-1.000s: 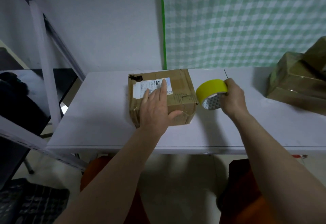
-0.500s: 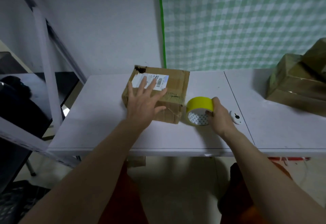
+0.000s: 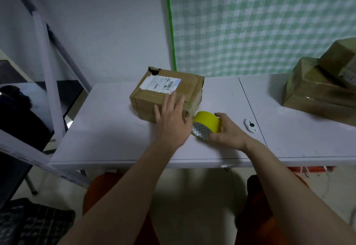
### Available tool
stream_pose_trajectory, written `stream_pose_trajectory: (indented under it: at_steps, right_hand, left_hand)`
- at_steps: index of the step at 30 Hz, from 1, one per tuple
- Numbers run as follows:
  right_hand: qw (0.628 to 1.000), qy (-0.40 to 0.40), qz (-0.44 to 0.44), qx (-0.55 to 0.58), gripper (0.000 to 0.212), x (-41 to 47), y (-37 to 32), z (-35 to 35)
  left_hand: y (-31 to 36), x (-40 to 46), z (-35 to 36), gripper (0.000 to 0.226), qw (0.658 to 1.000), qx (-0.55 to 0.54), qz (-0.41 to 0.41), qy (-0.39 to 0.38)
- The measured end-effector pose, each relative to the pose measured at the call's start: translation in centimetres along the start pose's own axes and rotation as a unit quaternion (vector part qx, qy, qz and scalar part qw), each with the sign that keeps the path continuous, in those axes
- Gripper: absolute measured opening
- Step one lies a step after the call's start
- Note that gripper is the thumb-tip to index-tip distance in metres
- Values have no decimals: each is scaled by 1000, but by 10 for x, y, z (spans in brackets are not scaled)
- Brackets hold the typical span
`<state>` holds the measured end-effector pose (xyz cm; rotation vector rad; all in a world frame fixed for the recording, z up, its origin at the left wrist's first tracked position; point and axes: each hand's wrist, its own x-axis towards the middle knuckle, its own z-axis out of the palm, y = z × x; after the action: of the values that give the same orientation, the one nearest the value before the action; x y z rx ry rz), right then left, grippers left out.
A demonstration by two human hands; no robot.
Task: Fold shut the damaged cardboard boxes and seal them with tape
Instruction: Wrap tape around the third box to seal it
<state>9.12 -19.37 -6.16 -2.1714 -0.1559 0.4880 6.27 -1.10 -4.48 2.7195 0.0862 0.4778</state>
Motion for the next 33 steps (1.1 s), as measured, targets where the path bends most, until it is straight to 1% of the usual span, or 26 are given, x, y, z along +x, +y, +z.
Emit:
stream_pose_trajectory:
  at_steps: [1, 2, 3, 4, 5, 6, 7, 8, 10, 11, 12, 14, 17, 19, 21, 22, 24, 26, 27, 28, 29, 30, 32, 33]
  right_hand:
    - [999, -6, -10, 42, 85, -2, 1, -4]
    - [997, 5, -25, 79, 73, -3, 3, -8]
    - [994, 48, -43, 93, 61, -3, 7, -14]
    - [988, 120, -58, 73, 53, -2, 11, -19]
    - [978, 197, -54, 33, 49, 1, 17, -25]
    - [966, 256, -34, -19, 46, 3, 23, -30]
    - [955, 288, 0, -74, 42, 5, 29, -33]
    - [949, 288, 43, -123, 41, 8, 34, -36]
    - [944, 235, 121, -196, 42, 11, 43, -35]
    - [943, 209, 140, -219, 42, 11, 45, -33]
    - [943, 194, 142, -232, 40, 12, 48, -31]
    - [945, 199, 106, -237, 34, 14, 52, -23]
    - [955, 214, 40, -201, 37, 16, 55, -14]
    - [967, 204, 16, -152, 41, 17, 53, -11]
    - [984, 169, 28, -38, 43, 17, 44, -8]
    - [988, 141, 44, 47, 46, 16, 38, -7]
    - [971, 80, 62, 215, 44, 14, 28, -4]
    - [944, 33, 59, 322, 35, 9, 19, -1]
    - [932, 18, 52, 359, 30, 6, 13, -1]
    - [921, 7, 44, 387, 26, 4, 7, 0]
    - [913, -3, 32, 406, 24, 1, 0, 0]
    - [910, -13, 14, 414, 23, -1, -7, 0]
    - [917, -16, -28, 398, 22, -3, -21, 2]
    - [923, -4, -50, 380, 22, -3, -26, 4]
  left_hand:
    - [7, -2, 5, 67, 1000, -11, -5, 4]
    - [11, -3, 9, 69, 1000, -9, -15, 4]
    - [14, -2, 13, 74, 1000, -1, -28, 1]
    - [16, 0, 16, 80, 999, 9, -40, 0]
    - [16, 1, 18, 84, 999, 15, -44, 2]
    - [15, 1, 20, 85, 999, 17, -39, 11]
    - [12, 1, 20, 82, 999, 12, -28, 23]
    - [9, 0, 21, 77, 999, 2, -15, 33]
    - [-1, -1, 18, 67, 999, -22, -1, 41]
    - [-7, -1, 16, 64, 999, -33, 4, 41]
    - [-13, -1, 13, 62, 998, -43, 11, 43]
    - [-30, 0, 6, 60, 995, -66, 49, 50]
    - [-54, 1, -4, 59, 989, -95, 105, 49]
    - [-61, 2, -10, 59, 987, -94, 120, 43]
    - [-62, 2, -12, 59, 988, -99, 112, 37]
    - [-59, 0, -12, 59, 989, -107, 98, 37]
    - [-51, -8, -8, 61, 990, -125, 41, 58]
    - [-37, -20, -5, 66, 980, -158, -51, 111]
    - [-29, -26, -3, 67, 967, -188, -105, 135]
    - [-20, -31, -2, 66, 949, -230, -162, 144]
    - [-11, -35, -2, 65, 923, -284, -223, 133]
    - [-5, -36, 0, 64, 892, -341, -277, 105]
    - [-1, -37, 9, 65, 829, -437, -346, 53]
    - [0, -36, 13, 67, 800, -473, -367, 47]
